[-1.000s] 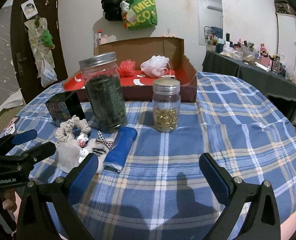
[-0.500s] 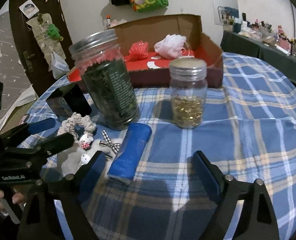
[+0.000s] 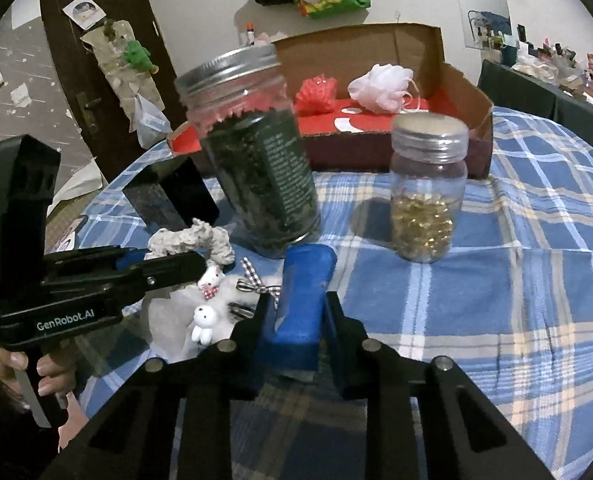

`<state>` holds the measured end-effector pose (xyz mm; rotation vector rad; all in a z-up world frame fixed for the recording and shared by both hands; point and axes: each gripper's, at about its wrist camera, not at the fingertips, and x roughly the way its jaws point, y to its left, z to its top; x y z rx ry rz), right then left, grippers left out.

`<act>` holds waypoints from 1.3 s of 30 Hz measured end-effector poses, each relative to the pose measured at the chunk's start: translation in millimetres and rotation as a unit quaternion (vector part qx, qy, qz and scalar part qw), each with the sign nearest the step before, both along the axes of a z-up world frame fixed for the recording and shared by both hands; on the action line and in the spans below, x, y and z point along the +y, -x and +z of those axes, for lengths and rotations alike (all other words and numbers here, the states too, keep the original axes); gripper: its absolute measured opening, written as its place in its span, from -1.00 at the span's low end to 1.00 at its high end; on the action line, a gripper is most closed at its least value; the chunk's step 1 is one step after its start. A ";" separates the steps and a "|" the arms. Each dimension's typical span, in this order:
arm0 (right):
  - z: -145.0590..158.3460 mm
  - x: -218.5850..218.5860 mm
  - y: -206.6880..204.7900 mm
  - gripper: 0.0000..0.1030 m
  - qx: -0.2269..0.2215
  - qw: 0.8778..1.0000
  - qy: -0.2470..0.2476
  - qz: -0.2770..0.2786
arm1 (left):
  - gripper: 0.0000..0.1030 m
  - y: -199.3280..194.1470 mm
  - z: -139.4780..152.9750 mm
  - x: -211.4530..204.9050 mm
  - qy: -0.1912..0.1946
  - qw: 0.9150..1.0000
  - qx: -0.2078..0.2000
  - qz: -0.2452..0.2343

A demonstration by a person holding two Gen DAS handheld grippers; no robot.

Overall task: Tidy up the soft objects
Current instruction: 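Grasp the blue foam block with the right tool while the left grasps the beige crocheted scrunchie, then carry the blue block with the right tool while the left carries the scrunchie into the box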

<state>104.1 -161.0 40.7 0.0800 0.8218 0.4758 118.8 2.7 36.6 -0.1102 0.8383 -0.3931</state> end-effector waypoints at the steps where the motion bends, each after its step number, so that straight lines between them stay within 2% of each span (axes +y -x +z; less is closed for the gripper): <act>1: 1.4 -0.1 1.2 -0.49 -0.005 1.000 0.004 -0.002 | -0.64 0.8 0.6 0.4 0.002 1.000 -0.001 0.000; 8: 15.7 -2.9 8.9 -0.50 -0.036 0.999 0.024 -0.015 | -0.65 11.0 11.9 9.0 0.002 1.000 -0.020 0.002; 27: 17.2 -5.2 10.7 -0.51 -0.037 0.999 0.030 -0.018 | -0.65 20.4 19.0 17.6 -0.002 0.999 -0.033 0.009; 39: 35.2 -17.1 16.3 -0.51 -0.054 0.997 0.035 -0.033 | -0.65 29.5 40.8 29.4 -0.009 0.998 -0.058 0.021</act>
